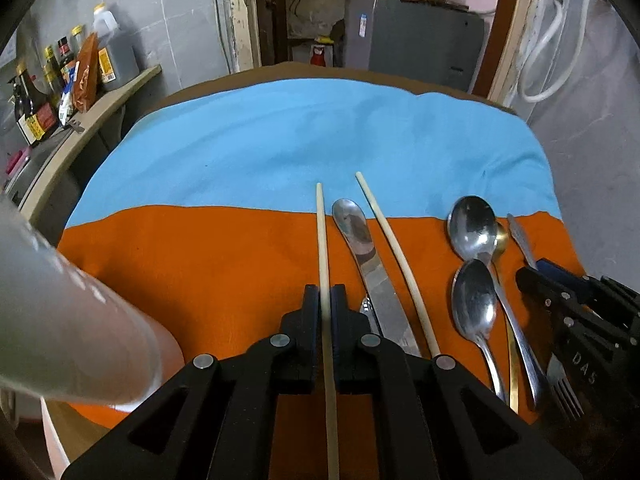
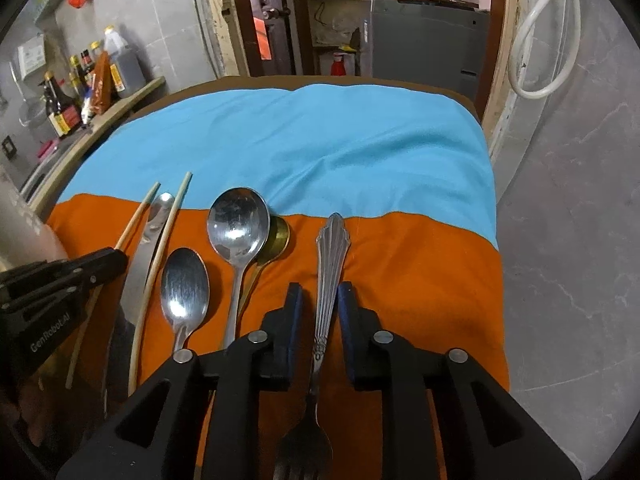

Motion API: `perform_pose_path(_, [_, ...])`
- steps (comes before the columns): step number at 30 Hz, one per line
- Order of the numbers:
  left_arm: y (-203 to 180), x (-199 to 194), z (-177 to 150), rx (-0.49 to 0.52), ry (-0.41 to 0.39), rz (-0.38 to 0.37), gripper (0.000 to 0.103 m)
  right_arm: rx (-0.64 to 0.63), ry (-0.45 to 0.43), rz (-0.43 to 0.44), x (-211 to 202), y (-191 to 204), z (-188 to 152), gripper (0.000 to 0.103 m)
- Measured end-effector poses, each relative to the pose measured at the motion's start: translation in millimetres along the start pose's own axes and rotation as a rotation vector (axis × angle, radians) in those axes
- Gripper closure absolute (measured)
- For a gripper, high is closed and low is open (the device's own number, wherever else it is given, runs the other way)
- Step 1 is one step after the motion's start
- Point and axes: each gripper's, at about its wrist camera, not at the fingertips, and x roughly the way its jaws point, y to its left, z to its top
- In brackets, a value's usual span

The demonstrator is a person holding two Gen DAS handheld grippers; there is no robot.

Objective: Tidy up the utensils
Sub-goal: 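Grasp a wooden chopstick with the left gripper while the right gripper grasps a fork, then lift the chopstick and fork and carry both over the white caddy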

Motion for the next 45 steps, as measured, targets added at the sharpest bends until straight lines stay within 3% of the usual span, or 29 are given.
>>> perform_pose_path(6, [6.5,4.8,4.2,-0.034,0.025,-0.009,0.100,-0.008,0.011,-0.029,3.5,5.2,5.0,0.085])
perform_pose_path(8, [7.7,2.9,4.5,-0.033,0.023,-0.018,0.101,-0.001,0.013,-0.038,4.2,5.2,6.8,0.093])
perform_pose_path(12, [16.5,-7.3,-1.1,-0.065,-0.006,-0.089,0.101,0.057,0.003,0.016,0.9,-5.5,5.1,0.095])
perform_pose_path(16, [20.8,-26.7,-11.6,-0.087,-0.085,-0.166,0.101,0.113,-0.106,0.113,-19.8,-17.2,-1.1,0.095])
perform_pose_path(20, [19.6,-44.5,-16.2,-0.083,-0.157,-0.192,0.101,0.105,-0.197,0.172,-37.1,-18.0,-9.1,0.095])
perform_pose_path(29, [17.8,-69.1,-23.5,-0.085,-0.247,-0.238,0.101,0.064,-0.313,0.206,-61.2,-6.4,-19.6,0.095])
perform_pose_path(34, [18.7,-67.4,-26.6,-0.085,-0.231,-0.237,0.101,0.051,-0.217,0.176,-45.4,0.9,-17.9,0.095])
perform_pose_path(43, [22.9,-41.6,-31.2,-0.114,-0.111,-0.171,0.101,0.059,-0.006,0.110,-11.9,3.3,-15.4,0.093])
perform_pose_path(45, [25.4,-38.2,-32.4,-0.119,-0.097,-0.168,0.101,0.041,0.017,0.092,-12.4,6.7,-14.7,0.088])
